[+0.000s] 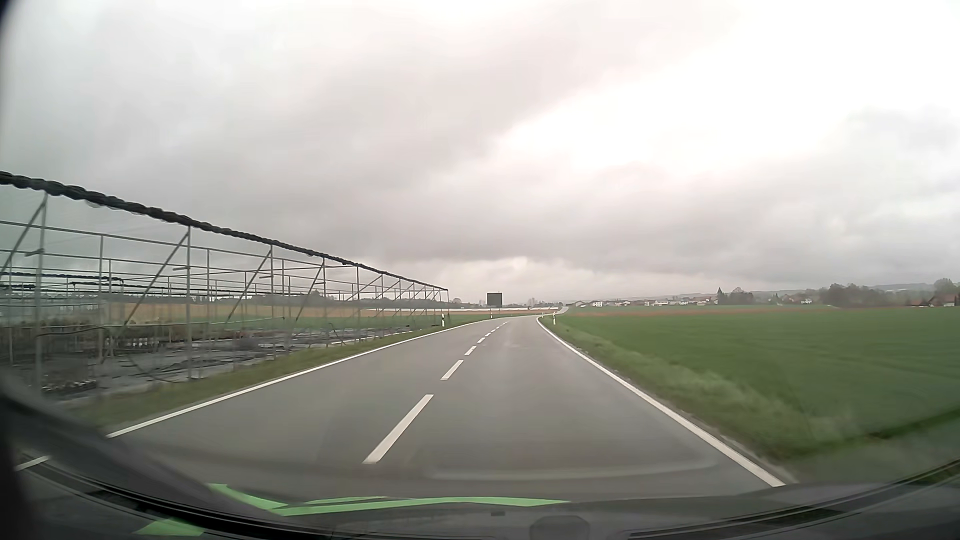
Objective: Follow the waypoints while adhering to traffic rules and regulations
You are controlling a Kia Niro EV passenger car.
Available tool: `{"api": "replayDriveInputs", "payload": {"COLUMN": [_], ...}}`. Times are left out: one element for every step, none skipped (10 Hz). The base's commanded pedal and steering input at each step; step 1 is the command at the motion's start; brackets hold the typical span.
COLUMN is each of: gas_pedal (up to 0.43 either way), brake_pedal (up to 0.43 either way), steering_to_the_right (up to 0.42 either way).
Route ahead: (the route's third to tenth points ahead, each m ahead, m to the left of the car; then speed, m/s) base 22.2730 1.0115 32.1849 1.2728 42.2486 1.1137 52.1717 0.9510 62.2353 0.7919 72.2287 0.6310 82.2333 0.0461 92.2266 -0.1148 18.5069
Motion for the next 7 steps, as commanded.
{"api": "replayDriveInputs", "payload": {"gas_pedal": [0.240,0.240,0.240,0.240,0.240,0.240,0.240], "brake_pedal": [0.000,0.000,0.000,0.000,0.000,0.000,0.000], "steering_to_the_right": [0.000,0.000,0.000,-0.001,-0.001,0.000,-0.001]}}
